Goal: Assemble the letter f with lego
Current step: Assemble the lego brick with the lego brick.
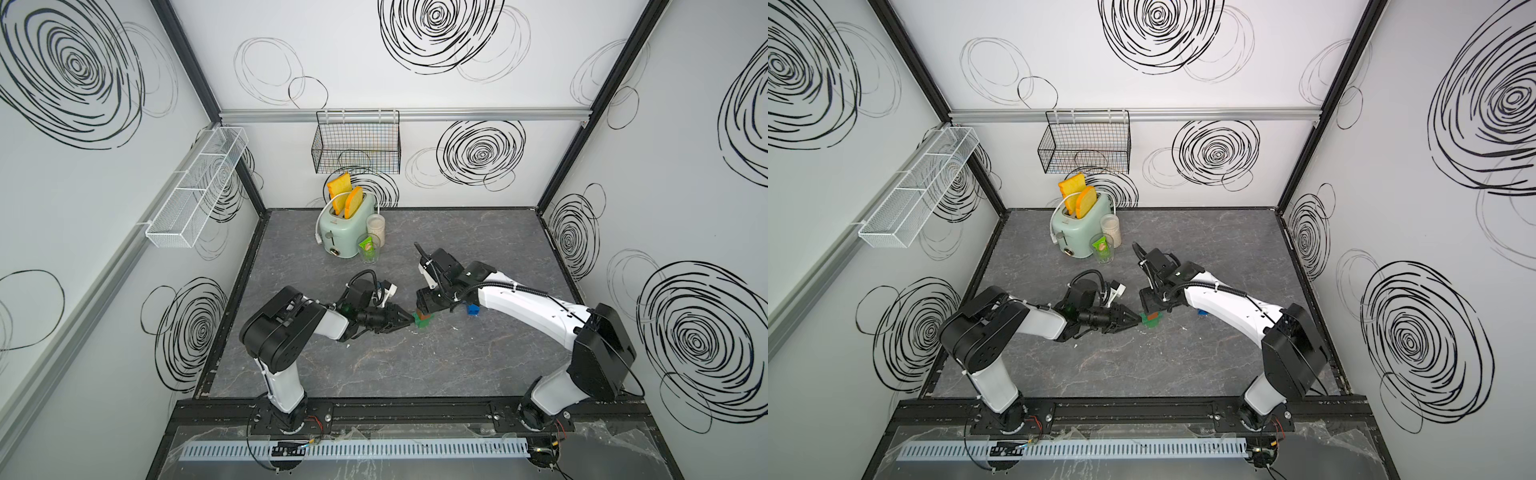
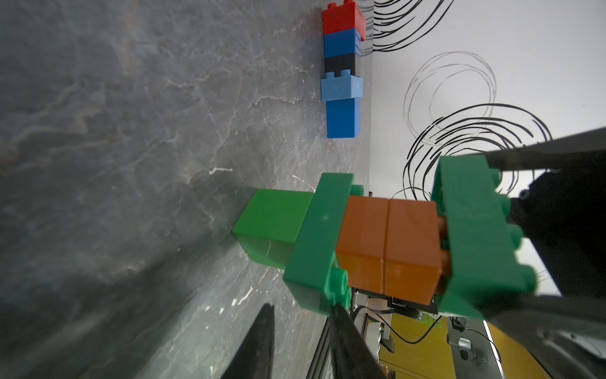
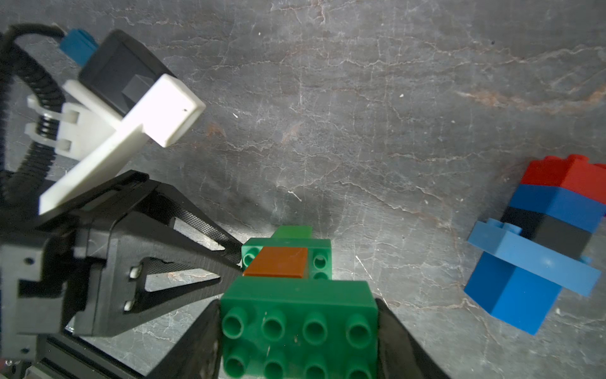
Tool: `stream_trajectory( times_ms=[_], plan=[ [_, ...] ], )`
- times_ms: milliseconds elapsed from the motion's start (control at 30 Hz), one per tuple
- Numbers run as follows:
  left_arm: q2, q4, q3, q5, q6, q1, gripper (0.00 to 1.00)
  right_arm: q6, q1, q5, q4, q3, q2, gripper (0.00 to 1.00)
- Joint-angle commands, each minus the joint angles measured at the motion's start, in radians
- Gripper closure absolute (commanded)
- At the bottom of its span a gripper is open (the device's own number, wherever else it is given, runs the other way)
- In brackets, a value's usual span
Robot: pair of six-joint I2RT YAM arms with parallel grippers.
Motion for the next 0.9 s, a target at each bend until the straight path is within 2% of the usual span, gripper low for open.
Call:
stream_trajectory(
  times_ms=[0,367,867],
  plan=[
    [0.009,0.039,-0.013,-0.010,-0.011,-0.006,0.68,0.002,0.001,0.058,-0.097,-0.055,0.018,0.45],
    [0.009,0.040,-0.015,-0.010,-0.014,-0.006,0.68,0.052,0.005,0.078,-0.124,-0.083,0.041,0.46],
    [0.011,0.039,-0.014,-0.012,-0.015,-0.006,0.69,0.024,0.013,0.141,-0.163,-0.050,0.061,0.46]
  ],
)
